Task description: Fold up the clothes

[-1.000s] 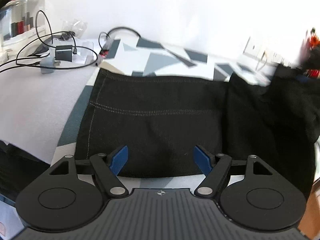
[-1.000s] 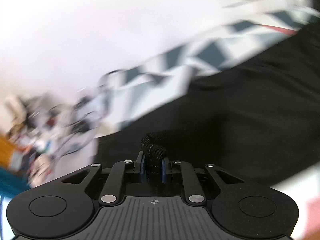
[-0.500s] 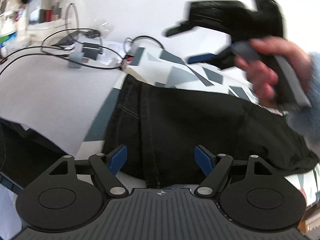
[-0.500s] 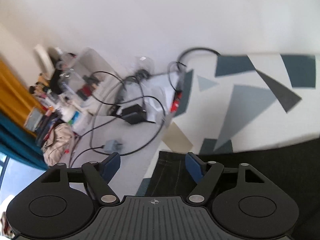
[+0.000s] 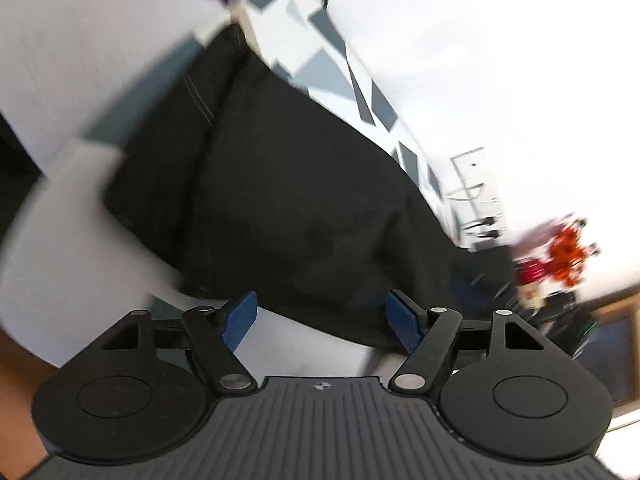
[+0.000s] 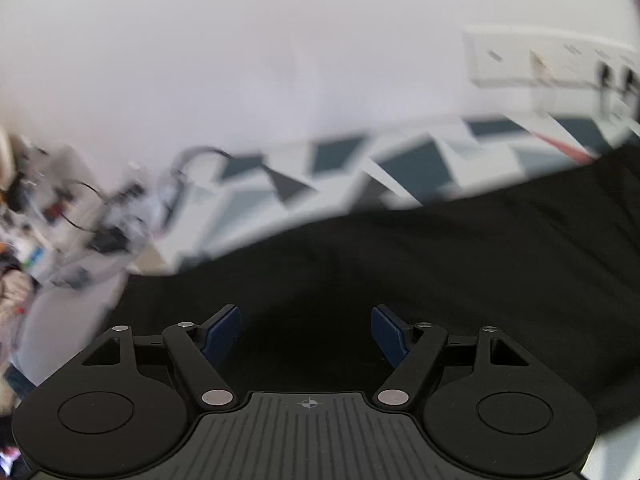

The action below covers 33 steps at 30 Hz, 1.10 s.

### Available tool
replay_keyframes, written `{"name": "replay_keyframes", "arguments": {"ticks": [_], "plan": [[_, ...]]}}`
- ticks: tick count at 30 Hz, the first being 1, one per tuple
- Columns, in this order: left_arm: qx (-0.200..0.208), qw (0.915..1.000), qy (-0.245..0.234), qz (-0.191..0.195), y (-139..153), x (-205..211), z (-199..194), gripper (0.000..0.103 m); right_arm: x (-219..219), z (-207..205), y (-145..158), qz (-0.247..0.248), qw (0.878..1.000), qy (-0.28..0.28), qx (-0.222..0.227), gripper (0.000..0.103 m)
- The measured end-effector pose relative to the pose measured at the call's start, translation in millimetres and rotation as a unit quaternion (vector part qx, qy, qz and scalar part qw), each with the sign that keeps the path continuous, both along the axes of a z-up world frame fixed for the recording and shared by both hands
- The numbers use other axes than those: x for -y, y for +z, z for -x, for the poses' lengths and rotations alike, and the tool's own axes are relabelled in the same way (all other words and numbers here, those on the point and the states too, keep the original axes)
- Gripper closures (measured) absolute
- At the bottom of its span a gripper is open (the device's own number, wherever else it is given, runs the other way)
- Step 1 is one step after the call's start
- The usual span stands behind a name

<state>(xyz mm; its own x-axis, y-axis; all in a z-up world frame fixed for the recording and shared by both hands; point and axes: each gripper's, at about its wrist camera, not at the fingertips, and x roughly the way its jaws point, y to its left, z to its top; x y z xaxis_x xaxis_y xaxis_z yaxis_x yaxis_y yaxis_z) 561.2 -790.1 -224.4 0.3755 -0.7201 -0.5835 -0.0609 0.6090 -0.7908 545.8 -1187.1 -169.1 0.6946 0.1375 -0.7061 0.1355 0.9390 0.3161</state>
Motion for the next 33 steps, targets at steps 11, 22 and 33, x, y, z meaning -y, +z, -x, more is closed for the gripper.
{"name": "replay_keyframes", "arguments": {"ticks": [11, 22, 33], "plan": [[-0.027, 0.9938, 0.101, -0.036, -14, 16, -30, 0.086, 18, 49, -39, 0.072, 0.996, -0.042, -0.033, 0.035], [0.060, 0.9868, 0.128, -0.079, 25, 9, -40, 0.094, -30, 39, -65, 0.164, 0.985, 0.025, -0.047, 0.031], [-0.001, 0.9926, 0.115, -0.040, -12, 10, -15, 0.076, 24, 67, -34, 0.045, 0.991, -0.119, 0.033, 0.100]]}}
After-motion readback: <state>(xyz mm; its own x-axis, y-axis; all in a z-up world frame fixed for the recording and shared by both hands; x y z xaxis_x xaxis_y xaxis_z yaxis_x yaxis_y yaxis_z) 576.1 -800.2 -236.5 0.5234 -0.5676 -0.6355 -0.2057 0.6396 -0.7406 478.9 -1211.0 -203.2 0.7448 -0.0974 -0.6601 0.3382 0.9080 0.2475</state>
